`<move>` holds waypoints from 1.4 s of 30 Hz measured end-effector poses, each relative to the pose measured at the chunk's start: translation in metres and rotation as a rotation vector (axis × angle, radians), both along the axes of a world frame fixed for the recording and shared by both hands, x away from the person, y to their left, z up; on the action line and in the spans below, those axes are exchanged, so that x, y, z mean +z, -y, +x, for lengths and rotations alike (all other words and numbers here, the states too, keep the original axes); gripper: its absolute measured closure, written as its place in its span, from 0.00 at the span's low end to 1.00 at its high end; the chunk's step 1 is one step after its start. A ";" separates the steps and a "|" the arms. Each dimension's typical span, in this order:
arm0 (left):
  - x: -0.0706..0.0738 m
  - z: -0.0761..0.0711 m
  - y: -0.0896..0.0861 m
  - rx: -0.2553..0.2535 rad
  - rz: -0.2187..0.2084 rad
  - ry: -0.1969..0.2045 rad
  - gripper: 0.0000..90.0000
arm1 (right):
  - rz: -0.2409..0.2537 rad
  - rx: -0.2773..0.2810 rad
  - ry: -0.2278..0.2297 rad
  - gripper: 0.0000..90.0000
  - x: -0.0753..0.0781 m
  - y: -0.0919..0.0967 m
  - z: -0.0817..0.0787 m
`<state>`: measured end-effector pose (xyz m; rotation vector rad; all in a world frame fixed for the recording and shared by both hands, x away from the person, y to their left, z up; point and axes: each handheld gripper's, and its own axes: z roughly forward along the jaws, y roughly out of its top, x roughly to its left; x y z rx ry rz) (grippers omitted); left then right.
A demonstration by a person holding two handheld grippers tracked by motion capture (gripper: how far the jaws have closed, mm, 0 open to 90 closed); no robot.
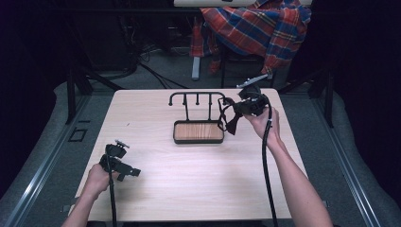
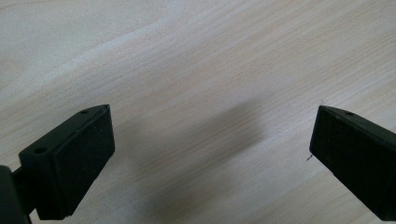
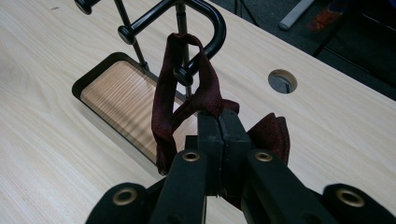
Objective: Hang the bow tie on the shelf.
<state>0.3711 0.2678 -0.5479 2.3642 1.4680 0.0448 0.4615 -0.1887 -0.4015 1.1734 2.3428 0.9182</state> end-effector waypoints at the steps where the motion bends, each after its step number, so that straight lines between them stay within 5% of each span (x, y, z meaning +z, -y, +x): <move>1: 0.000 0.000 0.000 -0.001 0.001 0.000 0.00 | -0.001 -0.002 -0.002 0.99 0.000 0.000 0.001; 42: 0.000 0.001 0.002 -0.006 0.003 -0.002 0.00 | 0.020 -0.063 -0.098 0.99 -0.042 -0.006 0.023</move>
